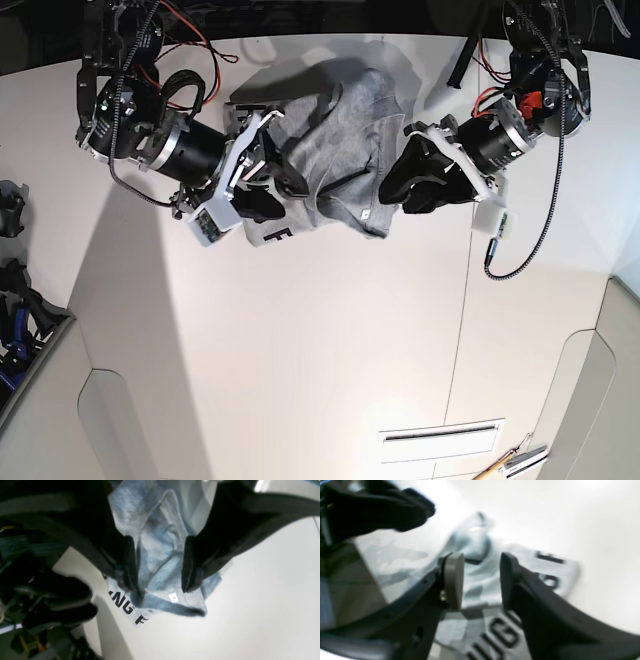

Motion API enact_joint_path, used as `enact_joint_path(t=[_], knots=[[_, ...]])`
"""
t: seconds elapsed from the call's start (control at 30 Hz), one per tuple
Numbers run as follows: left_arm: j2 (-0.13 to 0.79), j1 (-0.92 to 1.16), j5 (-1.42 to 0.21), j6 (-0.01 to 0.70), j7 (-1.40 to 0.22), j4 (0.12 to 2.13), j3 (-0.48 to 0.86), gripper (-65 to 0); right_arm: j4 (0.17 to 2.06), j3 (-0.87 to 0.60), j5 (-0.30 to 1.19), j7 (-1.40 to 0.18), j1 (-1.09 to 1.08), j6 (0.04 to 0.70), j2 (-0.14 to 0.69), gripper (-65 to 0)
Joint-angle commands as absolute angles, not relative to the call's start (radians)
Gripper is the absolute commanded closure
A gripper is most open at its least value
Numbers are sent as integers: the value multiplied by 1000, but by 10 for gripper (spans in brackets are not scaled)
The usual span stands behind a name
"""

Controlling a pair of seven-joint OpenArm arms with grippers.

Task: Fold the T-shirt properly
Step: 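Grasp the bundle's sides with both grippers and flip it over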

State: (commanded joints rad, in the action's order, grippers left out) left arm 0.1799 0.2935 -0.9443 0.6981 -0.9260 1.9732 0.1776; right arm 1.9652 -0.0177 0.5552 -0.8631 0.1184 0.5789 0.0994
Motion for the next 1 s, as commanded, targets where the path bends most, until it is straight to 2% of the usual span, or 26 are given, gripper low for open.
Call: enact_joint_path(t=[0.07,0.1,0.17,0.2,0.27,0.37,0.47,0.6,0.77,0.9,1.0], knots=[[180,293,-922,698,-889,1916,144,-299,1933,-43,556,-862,100,579,99,-234],[179,290,-919,698,-881,1890,125,-301,1911,-53,552,-859,91,579,99,-194],[174,270,-919,698,-879,1844,83,-313,1858,-68,525,-834,75,580,100,-17],[166,257,-915,698,-878,1825,67,-332,1827,-71,515,-824,67,580,99,0],[138,225,-890,698,-875,1787,46,-356,1762,-71,521,-810,55,580,99,0],[96,186,-825,698,-871,1723,45,-356,1689,-71,538,-804,56,580,99,0],[98,166,-738,698,-863,1674,53,-356,1653,-71,538,-804,56,580,99,0],[100,166,-719,691,-863,1674,170,-356,1652,-85,515,-804,56,580,100,0],[110,167,-850,698,-924,1675,306,-356,1652,-115,533,-803,56,580,100,0],[131,177,-1074,698,-1066,1724,328,-354,1652,-119,599,-804,35,580,99,0],[133,238,-1141,698,-1082,1855,328,-354,1653,-133,616,-804,-7,580,99,0]])
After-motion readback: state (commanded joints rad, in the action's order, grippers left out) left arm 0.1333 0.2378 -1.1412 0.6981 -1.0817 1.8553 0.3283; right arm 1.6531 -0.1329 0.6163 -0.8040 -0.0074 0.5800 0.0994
